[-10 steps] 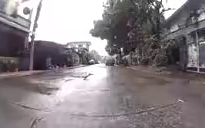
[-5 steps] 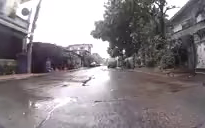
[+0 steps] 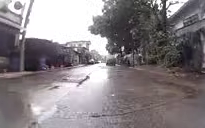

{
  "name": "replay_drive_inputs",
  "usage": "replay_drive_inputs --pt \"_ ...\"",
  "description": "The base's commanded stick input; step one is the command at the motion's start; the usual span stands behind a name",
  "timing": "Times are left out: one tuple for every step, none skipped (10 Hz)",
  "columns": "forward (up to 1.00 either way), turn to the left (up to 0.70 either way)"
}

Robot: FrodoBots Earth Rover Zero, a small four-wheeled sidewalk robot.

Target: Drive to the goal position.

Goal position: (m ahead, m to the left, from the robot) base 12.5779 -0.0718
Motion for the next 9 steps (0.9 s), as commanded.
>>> replay_drive_inputs --pt "1.0 0.0" --pt "1.0 0.0" --pt "1.0 0.0" --pt "1.0 0.0" --pt "1.0 0.0" --pt "1.0 0.0" --pt "1.0 0.0" --pt "1.0 0.0" --pt "1.0 0.0"
